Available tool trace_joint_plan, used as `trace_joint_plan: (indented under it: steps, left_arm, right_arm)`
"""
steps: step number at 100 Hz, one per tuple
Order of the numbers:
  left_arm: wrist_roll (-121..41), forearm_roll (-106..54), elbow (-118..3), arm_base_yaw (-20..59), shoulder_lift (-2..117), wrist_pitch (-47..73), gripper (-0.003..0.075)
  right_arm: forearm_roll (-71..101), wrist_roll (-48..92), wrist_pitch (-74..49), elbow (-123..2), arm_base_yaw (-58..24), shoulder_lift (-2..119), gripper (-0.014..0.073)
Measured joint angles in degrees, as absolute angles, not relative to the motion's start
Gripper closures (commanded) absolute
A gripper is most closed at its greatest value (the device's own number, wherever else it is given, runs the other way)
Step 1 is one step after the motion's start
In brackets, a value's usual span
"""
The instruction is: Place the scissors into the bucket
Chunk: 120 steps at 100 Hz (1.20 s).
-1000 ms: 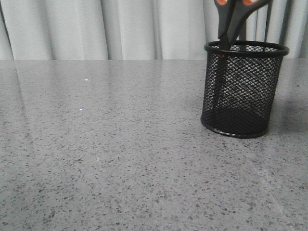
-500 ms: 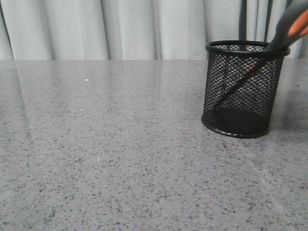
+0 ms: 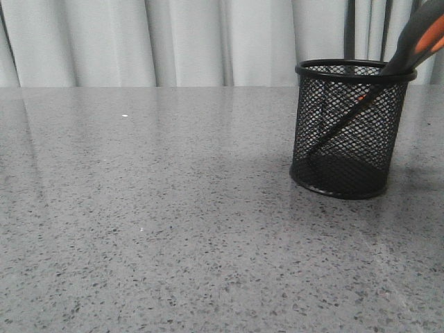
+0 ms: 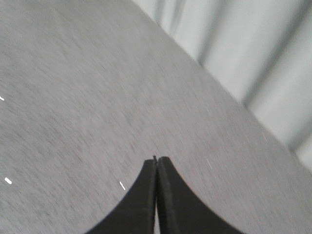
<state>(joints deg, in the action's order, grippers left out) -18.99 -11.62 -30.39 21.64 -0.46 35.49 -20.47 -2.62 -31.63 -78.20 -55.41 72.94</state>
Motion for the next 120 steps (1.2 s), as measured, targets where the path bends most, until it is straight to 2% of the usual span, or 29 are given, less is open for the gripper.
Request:
trace_joint_plan:
  steps: [21,32,49,67,101,120]
  left_arm:
    - [-18.8,-11.6,-30.3,21.6,-0.5,35.7,0.074]
    - [-18.8,-11.6,-30.3,21.6,-0.5,35.7,0.074]
    - [-18.8,-11.6,-30.3,21.6,-0.5,35.7,0.074]
    - [-18.8,-11.6,-30.3,21.6,-0.5,35.7,0.074]
    - [-18.8,-11.3,-26.9,21.6,-0.5,35.2,0.074]
    - [-18.8,-11.3,-25.8,21.6,-0.5,35.2,0.074]
  right_arm:
    - [-26.3,-8.5,-19.6,-69.2,-57.2,71.9,0.0643]
    - [-26.9,-9.0,-19.8,-68.7,-57.2,71.7,0.0643]
    - [-30.5,-12.4,-27.6,-67.9,-57.2,66.5,0.0643]
    - [-41.2,-20.8,-35.3,-64.2,-57.2,52.3,0.0643]
    - [-52.6,-31.2,-47.0,-42.7,-57.2,13.2,0.0643]
    - [-58.5,-31.9,-49.1,-36.6,-57.2,1.4,0.0643]
